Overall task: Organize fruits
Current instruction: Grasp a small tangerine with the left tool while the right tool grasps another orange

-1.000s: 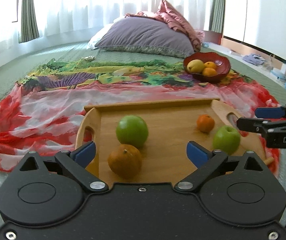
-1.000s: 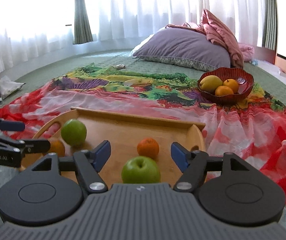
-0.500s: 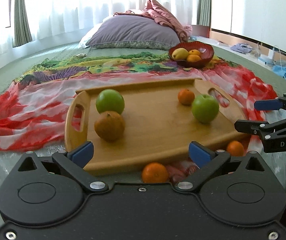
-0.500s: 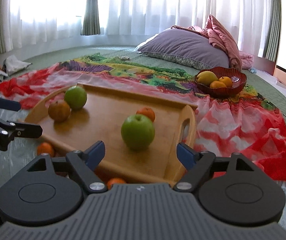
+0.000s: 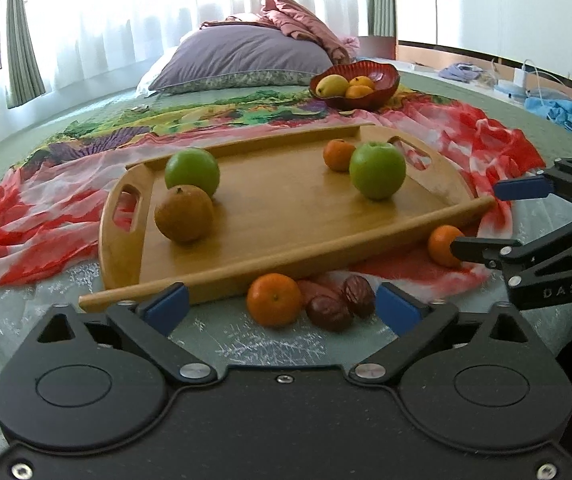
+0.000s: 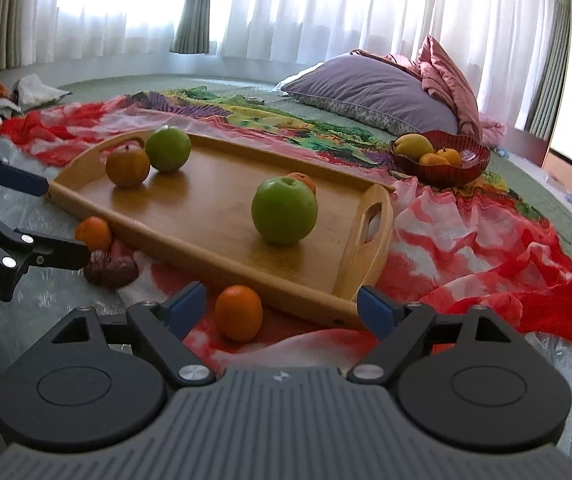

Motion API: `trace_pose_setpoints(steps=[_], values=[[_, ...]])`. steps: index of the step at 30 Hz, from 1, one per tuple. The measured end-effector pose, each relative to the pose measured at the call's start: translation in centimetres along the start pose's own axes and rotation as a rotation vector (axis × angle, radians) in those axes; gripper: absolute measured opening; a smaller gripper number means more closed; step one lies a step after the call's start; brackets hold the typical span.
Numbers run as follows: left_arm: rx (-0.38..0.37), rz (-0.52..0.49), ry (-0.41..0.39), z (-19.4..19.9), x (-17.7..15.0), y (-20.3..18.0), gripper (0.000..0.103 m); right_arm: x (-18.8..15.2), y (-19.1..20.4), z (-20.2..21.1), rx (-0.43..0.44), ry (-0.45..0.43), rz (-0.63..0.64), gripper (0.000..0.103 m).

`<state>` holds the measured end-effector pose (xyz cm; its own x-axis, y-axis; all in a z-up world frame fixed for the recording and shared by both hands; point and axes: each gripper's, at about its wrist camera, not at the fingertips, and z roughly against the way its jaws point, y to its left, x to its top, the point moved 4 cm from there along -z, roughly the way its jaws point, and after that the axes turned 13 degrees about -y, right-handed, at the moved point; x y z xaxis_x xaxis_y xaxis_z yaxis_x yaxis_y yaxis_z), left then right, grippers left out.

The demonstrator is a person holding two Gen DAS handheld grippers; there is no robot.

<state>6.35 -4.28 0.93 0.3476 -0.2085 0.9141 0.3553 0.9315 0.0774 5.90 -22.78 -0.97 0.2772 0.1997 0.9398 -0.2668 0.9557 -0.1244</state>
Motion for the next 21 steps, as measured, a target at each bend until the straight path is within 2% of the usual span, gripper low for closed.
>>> trace_pose_setpoints(steps=[1, 3, 6, 11, 16, 21], values=[[-0.006, 0.003, 0.001, 0.1, -0.1, 0.0, 0.084, -0.2, 0.2, 0.1, 0.001, -0.002, 0.010, 0.091], [-0.007, 0.003, 0.003, 0.2, -0.3, 0.0, 0.064, -0.3, 0.5, 0.1, 0.007, -0.001, 0.024, 0.091], [0.011, -0.005, -0.003, 0.4, -0.4, 0.1, 0.053, -0.6, 0.9, 0.3, 0.013, -0.004, 0.037, 0.091], [0.040, -0.014, -0.009, 0.3, -0.5, 0.7, 0.047, -0.7, 1.2, 0.5, -0.012, -0.032, 0.040, 0.089], [0.051, 0.020, 0.006, -0.4, -0.9, 1.2, 0.046, -0.6, 1.3, 0.7, -0.019, -0.055, -0.017, 0.075], [0.059, 0.057, 0.016, -1.3, -1.2, 1.2, 0.044, -0.7, 2.0, 0.5, -0.013, -0.056, -0.054, 0.069]])
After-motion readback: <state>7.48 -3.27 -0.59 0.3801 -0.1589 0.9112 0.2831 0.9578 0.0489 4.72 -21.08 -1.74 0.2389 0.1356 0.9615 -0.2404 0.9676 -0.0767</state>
